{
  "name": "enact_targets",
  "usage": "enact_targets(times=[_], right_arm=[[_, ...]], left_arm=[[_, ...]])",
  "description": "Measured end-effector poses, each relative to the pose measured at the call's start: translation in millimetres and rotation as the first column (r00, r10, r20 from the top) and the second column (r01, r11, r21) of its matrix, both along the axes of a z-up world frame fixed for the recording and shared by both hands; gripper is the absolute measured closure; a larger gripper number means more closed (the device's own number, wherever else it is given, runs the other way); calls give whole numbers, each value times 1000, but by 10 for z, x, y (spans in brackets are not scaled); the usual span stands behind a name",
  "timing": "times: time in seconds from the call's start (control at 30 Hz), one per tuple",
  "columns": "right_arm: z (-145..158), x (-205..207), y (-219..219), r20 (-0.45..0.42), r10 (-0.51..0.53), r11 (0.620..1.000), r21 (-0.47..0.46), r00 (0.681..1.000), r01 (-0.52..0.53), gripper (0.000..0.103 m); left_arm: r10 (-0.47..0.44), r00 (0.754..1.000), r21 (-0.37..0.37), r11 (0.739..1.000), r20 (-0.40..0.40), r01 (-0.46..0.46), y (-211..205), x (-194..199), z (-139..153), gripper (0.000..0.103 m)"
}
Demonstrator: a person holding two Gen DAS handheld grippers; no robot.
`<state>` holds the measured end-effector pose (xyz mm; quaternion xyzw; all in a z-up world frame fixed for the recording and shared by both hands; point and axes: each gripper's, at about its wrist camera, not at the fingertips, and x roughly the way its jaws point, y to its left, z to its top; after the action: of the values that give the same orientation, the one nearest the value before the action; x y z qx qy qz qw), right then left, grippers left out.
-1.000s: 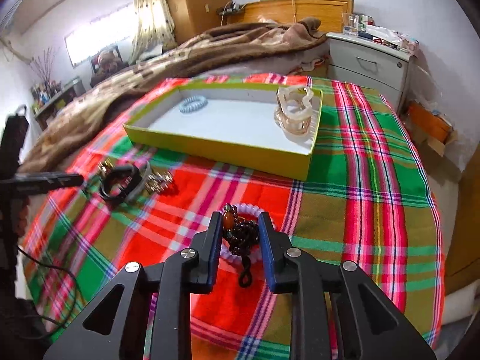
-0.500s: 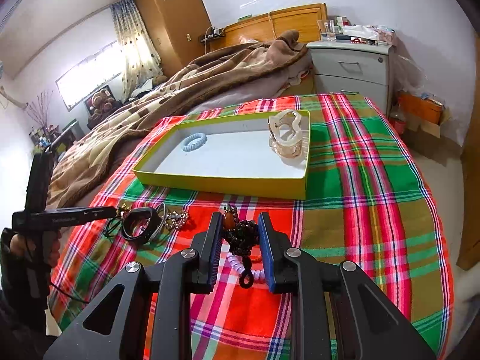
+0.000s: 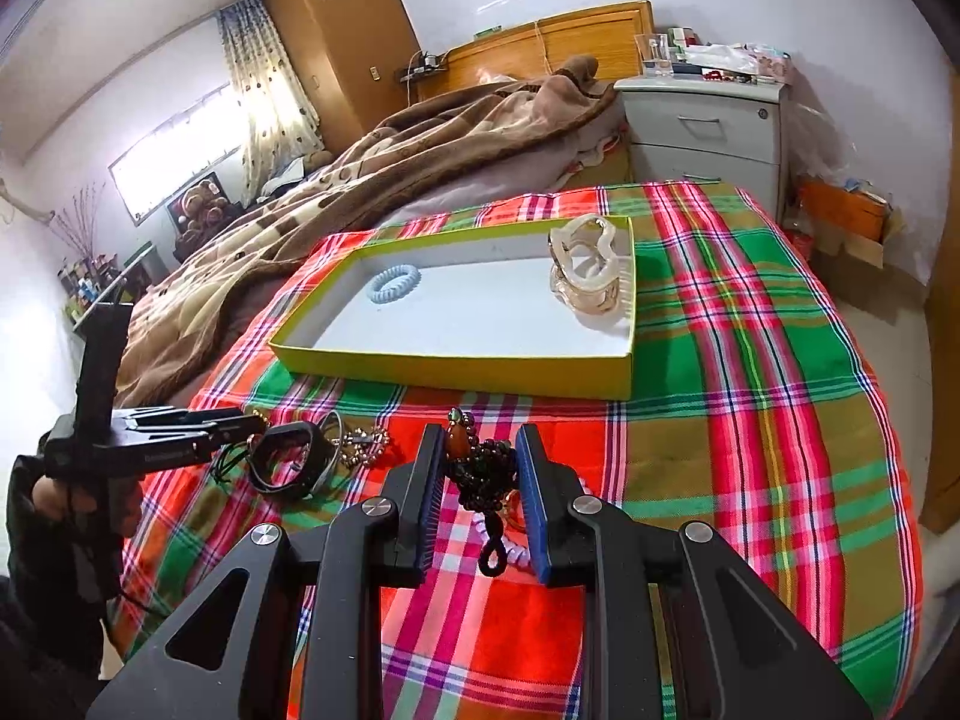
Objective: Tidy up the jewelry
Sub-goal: 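Grasp the gold flower hair clip with the left tool while the right tool holds the beaded ornament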
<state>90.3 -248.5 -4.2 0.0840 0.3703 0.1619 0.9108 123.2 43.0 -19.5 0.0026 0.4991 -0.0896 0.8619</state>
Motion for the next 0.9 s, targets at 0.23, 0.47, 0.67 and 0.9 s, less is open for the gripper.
enact_targets(times=[0.23,0.47,0.67,0.9], right_arm=[[-10,9,8,-3,-1,1000,10,1000,1,78],[13,0,35,5,4,1000,6,1000,-4,78],[19,-13,61,11,1,1000,1,1000,-1,78],[58,-27,118,20,6,1000,2,1000,-6,78]], left_arm=[[-22,1000,67,998,17,21,-92,-51,-12,63],[-55,998,90,994,24,53,-183,-60,-3,79],[-49,999,51,998,20,48,-155,-54,9,85],[-26,999,-6,1000,41,27,-63,-76,96,85]])
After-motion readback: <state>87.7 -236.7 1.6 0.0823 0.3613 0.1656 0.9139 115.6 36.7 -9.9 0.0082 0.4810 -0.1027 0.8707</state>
